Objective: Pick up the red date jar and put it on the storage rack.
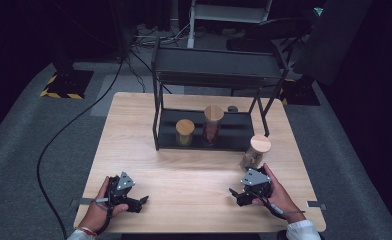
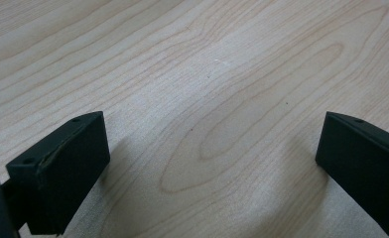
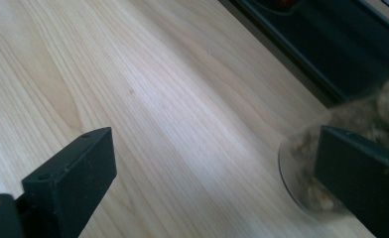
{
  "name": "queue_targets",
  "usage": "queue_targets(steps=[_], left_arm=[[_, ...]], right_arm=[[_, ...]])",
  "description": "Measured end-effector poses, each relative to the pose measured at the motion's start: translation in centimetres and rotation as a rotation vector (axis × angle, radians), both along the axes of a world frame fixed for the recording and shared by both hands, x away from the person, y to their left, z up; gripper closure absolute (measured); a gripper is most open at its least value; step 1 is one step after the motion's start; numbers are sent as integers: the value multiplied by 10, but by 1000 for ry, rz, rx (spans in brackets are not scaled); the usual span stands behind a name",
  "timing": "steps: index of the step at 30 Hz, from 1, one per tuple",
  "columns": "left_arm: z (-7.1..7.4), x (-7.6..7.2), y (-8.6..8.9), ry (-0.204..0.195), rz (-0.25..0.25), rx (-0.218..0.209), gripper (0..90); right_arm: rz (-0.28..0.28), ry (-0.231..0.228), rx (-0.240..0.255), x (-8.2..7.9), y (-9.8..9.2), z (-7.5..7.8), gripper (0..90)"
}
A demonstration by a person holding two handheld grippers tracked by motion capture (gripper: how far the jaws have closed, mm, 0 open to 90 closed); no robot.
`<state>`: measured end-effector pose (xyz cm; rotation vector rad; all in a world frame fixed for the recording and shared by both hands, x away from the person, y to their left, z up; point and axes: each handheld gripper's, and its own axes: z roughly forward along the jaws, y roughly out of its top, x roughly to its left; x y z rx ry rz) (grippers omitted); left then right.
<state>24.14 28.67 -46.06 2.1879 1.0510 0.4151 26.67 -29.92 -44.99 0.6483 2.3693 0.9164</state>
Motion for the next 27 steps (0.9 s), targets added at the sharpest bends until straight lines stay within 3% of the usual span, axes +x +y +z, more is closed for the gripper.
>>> queue_targets(steps=[15,27], left_arm=[[0,0,0,0,0,0,0],[0,0,0,0,0,0,0]], right_arm=[[-66,63,-5,-7,-31,-8,33],[-123,148,105,-4,-64,-15,25]])
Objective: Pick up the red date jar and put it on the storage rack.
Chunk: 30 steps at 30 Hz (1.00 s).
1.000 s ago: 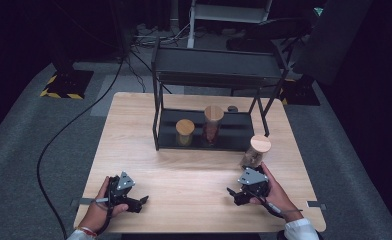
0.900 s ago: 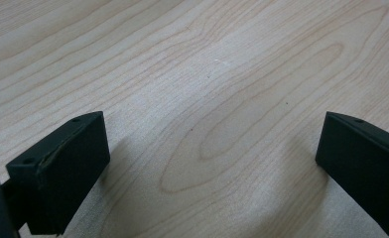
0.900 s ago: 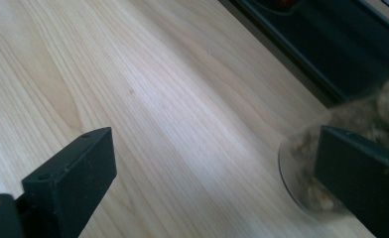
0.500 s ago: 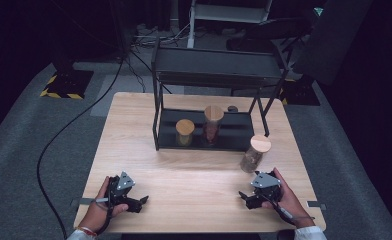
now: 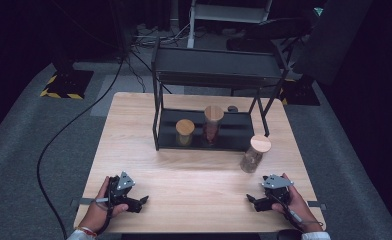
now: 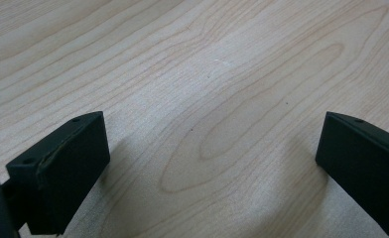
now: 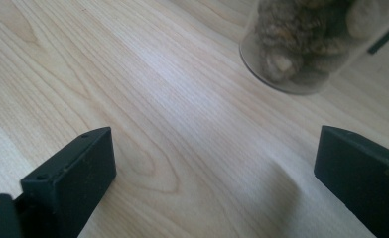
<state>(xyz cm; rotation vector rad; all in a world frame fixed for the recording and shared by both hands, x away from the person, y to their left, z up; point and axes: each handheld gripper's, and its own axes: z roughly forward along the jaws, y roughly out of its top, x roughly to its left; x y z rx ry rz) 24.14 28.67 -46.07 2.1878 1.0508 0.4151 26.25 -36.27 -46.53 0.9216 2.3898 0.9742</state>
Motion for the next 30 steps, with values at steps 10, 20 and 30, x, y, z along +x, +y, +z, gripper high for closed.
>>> queue_targets(steps=[10,20,30], left_arm=[[0,0,0,0,0,0,0],[0,0,0,0,0,0,0],[0,0,0,0,-1,0,0]], right_arm=[[-69,58,59,1,-25,-3,5],[-94,79,71,2,-39,-3,4],[-107,78,70,2,-43,-3,3]])
